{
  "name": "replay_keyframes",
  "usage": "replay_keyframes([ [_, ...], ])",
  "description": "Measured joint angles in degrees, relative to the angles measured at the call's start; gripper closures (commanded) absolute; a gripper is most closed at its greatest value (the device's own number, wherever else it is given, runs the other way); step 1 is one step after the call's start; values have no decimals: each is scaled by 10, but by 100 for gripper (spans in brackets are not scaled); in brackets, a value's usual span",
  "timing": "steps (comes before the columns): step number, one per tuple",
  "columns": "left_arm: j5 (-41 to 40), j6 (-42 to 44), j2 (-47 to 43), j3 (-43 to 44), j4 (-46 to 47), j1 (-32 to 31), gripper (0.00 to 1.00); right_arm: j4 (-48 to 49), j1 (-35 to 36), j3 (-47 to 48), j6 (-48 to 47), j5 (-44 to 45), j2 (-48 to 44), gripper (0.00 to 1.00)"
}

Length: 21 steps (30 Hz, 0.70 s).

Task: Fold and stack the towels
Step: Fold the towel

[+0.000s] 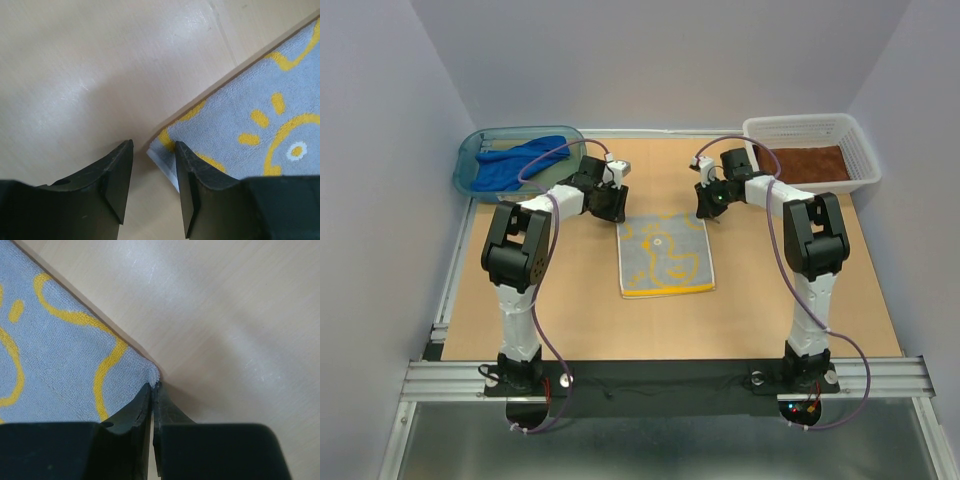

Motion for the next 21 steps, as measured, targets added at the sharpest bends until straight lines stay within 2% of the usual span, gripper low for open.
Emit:
replay_keyframes([
  [2,0,0,0,-1,0,0,52,0,1,-1,0,1,-1,100],
  [3,0,0,0,-2,1,0,57,1,1,-2,0,2,-1,100],
  [5,-5,0,0,-2,0,0,58,2,2,-3,0,4,-2,99],
  [6,-8,-2,0,-2,0,0,63,2,2,-3,0,5,-2,100],
  [8,-12,-4,0,-2,0,0,66,2,2,-3,0,5,-2,100],
  [11,-15,-5,3,0,-2,-1,68,2,2,-3,0,5,-2,99],
  [12,-17,-6,5,5,-7,-1,74,2,2,-3,0,5,-2,99],
  [14,-18,-8,8,10,-12,-1,79,2,2,-3,0,5,-2,99],
  [17,-17,-11,12,14,-15,-1,97,2,2,-2,0,6,-2,99],
  [21,-17,-14,14,21,-23,-1,100,0,2,-2,0,7,-3,99],
])
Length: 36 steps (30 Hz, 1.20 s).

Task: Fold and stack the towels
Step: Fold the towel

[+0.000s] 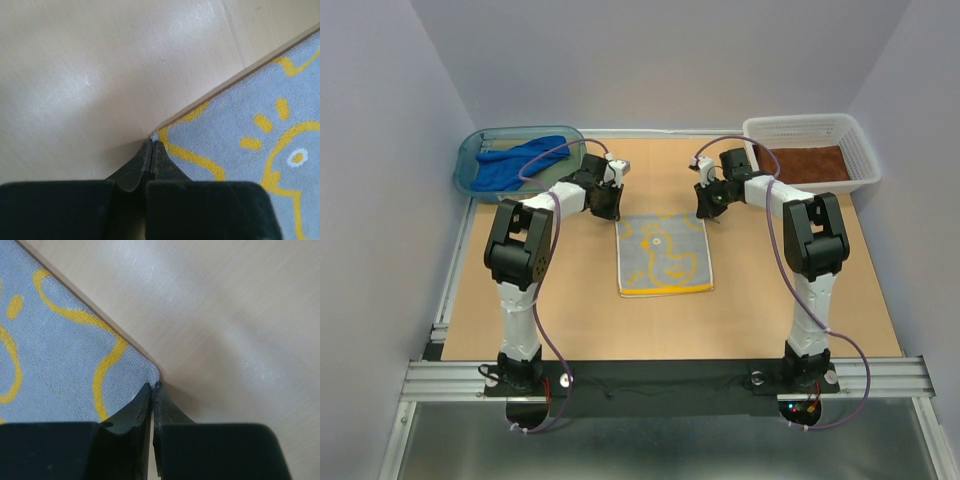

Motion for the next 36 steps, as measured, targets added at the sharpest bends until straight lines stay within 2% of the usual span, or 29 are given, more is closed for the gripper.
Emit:
replay_keyframes([
  [11,-15,15,6,26,-31,-5,100,-43,8,26,3,43,0,100],
  [18,-14,23,-3,17,-19,-8,100,-56,8,29,11,67,-23,99],
  [28,-11,21,-103,-59,22,-8,100,-55,18,23,27,84,-90,100],
  [36,-11,-5,-183,-128,40,-13,100,-51,26,-30,44,84,-145,99],
])
